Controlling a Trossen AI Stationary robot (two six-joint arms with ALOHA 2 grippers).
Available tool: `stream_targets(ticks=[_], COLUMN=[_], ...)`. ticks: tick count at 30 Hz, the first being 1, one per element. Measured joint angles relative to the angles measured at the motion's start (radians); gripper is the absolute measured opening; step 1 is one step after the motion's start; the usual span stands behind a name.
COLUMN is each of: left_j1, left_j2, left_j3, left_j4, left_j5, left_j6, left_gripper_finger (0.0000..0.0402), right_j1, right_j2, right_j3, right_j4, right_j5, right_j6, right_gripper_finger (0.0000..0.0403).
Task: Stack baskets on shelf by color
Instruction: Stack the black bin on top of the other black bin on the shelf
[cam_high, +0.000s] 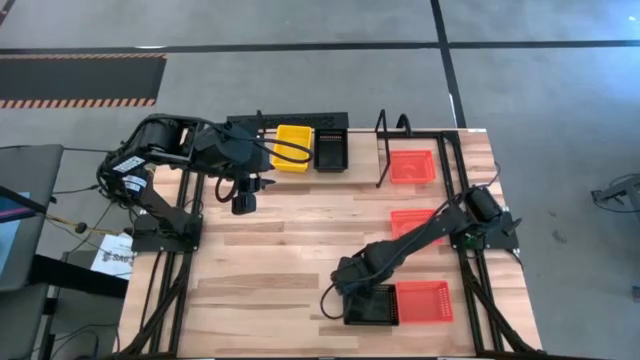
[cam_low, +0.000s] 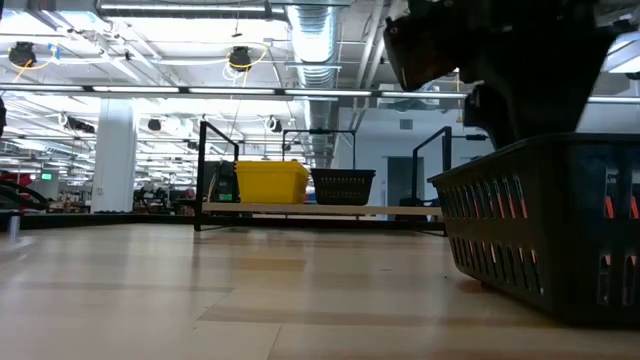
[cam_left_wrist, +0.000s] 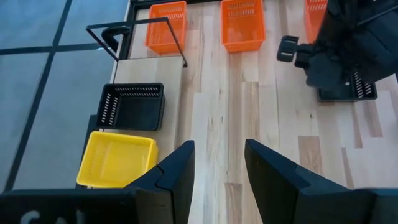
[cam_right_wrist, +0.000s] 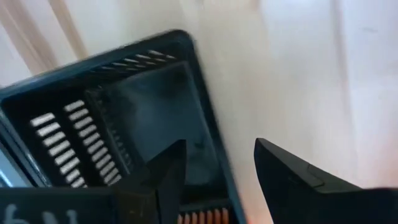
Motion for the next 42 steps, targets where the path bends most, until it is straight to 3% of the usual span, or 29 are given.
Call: stream_targets(ticks=[19, 23, 29, 37, 42], left_j1=[0.0, 0.0, 0.0, 0.0, 0.0], left_j2=[0.0, 0.0, 0.0, 0.0, 0.0], left_j3=[0.0, 0.0, 0.0, 0.0, 0.0], left_j4=[0.0, 0.0, 0.0, 0.0, 0.0], left_j5=[0.0, 0.0, 0.0, -0.001, -0.001], left_j6=[-0.001, -0.001, 0.0, 0.003, 0.007], left_gripper_finger=[0.013, 0.013, 0.013, 0.013, 0.013], right_j1=[-0.041, -0.061, -0.106, -0.185, -0.26], right_j2=[0.0, 0.0, 0.0, 0.0, -0.034], right_j3=[-0.113, -0.113, -0.113, 0.0, 0.192], right_j4=[0.102, 0.112, 0.129, 0.129, 0.003], right_j5=[-0.001, -0.001, -0.043, -0.035, 0.129], right_j6=[-0.042, -0.045, -0.056, -0.086, -0.2], right_gripper_finger=[0.0199, 0.0156, 0.0018, 0.0006, 0.0004])
